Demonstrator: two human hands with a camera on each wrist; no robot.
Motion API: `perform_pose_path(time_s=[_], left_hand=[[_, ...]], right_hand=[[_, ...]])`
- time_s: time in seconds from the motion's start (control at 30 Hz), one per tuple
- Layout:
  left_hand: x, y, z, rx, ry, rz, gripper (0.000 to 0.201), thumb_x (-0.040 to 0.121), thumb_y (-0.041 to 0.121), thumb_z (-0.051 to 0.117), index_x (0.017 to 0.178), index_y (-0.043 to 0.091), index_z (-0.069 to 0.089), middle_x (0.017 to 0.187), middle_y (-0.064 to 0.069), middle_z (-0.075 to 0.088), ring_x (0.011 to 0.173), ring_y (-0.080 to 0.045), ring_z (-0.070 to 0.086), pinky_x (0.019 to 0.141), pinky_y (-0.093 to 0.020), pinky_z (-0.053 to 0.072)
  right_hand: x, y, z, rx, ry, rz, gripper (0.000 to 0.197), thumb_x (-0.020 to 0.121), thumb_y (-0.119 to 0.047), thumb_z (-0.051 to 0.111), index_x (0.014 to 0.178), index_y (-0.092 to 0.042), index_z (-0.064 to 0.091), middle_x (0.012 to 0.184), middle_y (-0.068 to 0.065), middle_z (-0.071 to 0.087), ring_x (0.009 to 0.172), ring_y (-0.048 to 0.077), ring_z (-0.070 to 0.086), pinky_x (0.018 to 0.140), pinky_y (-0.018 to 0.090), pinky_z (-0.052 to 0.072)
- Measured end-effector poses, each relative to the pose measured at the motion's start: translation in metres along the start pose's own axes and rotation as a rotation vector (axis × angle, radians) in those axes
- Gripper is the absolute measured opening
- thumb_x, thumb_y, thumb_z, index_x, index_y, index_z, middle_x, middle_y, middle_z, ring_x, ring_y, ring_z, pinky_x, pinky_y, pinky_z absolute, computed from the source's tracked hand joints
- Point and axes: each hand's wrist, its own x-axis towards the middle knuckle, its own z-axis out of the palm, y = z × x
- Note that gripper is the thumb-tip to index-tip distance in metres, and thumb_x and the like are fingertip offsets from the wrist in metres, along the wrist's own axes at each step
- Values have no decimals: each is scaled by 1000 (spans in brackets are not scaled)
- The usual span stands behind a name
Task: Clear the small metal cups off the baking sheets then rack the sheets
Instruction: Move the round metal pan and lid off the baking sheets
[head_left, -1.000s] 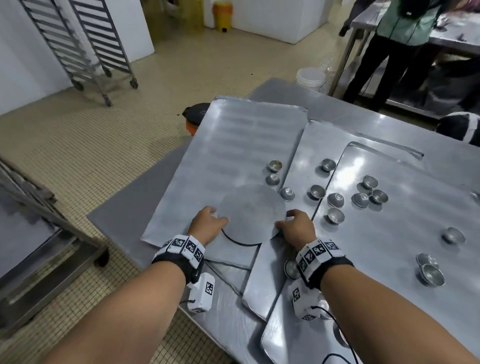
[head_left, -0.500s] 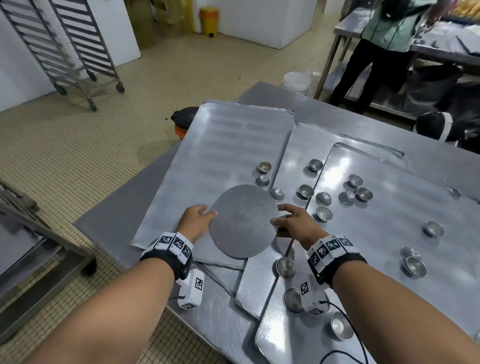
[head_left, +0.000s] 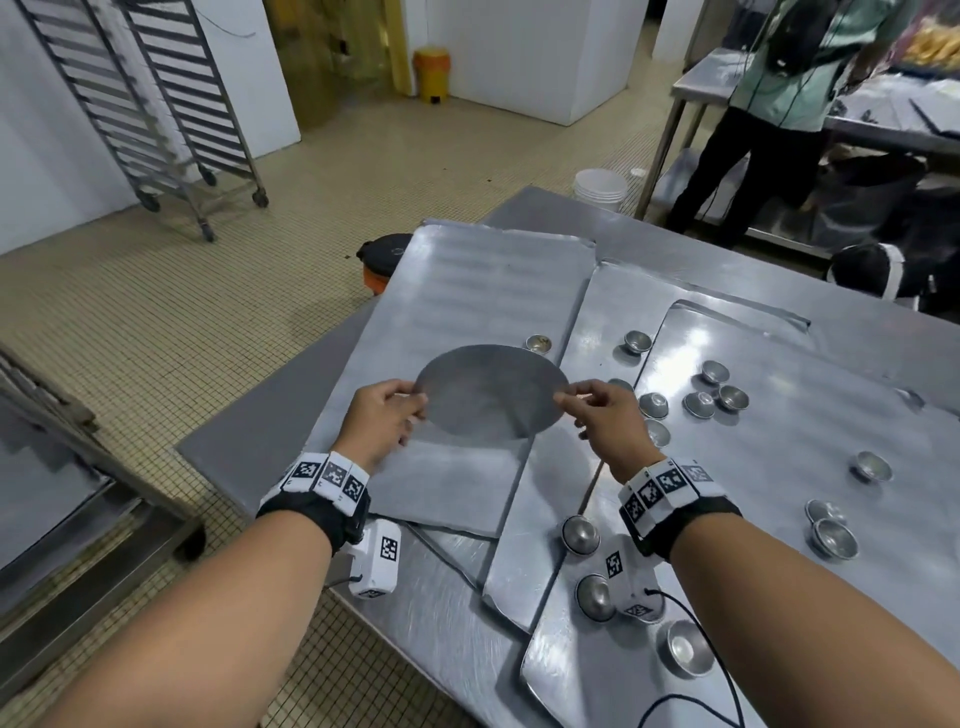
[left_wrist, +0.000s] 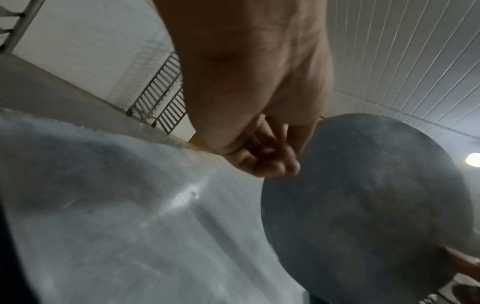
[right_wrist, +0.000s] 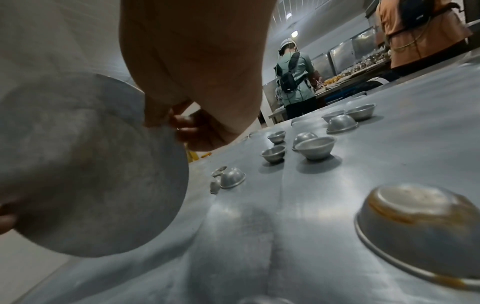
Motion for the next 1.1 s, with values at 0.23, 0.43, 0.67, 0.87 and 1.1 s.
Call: perform_pose_path(time_s=[0.23,0.43,0.67,0.87,1.1], left_hand=[[-11,25,-1,-204,44,3,20,99,30,62,96,12,70,97,-6,76,75,-20,73,63,-29,57],[-23,35,18,-129,-132,33,20,94,0,65,105,17,61,101,-10,71,86,-23,69,69,-34,58],[-39,54,87,-68,-331,13,26,94,4,67,118,13,62,108,-14,72,87,-24,72,67,-33,59],[-73,57,182,-11,-545,-69,30,92,-1,66,119,11,59,107,-12,72,78,-16,76,62,-29,60],[-148,56,312,105,-742,8,31,96,2,64,119,21,57,113,-15,71,91,-27,75,76,-45,63]], right_hand=[[-17,-19,-7,192,-83,36,20,92,4,55,94,-6,71,85,11,69,70,22,68,73,36,50],[-32,-11,-24,156,35,48,25,89,-27,72,108,-17,59,92,4,57,63,17,59,57,32,51],[-58,-7,-87,-24,10,-7,38,88,-37,73,122,-22,60,116,6,67,102,23,66,87,40,56],[-102,5,-180,30,205,23,25,92,-24,68,115,-19,59,99,15,72,83,28,73,67,35,61],[-184,38,-308,-59,449,54,28,84,-33,72,109,-24,63,103,10,72,85,26,70,71,40,59]])
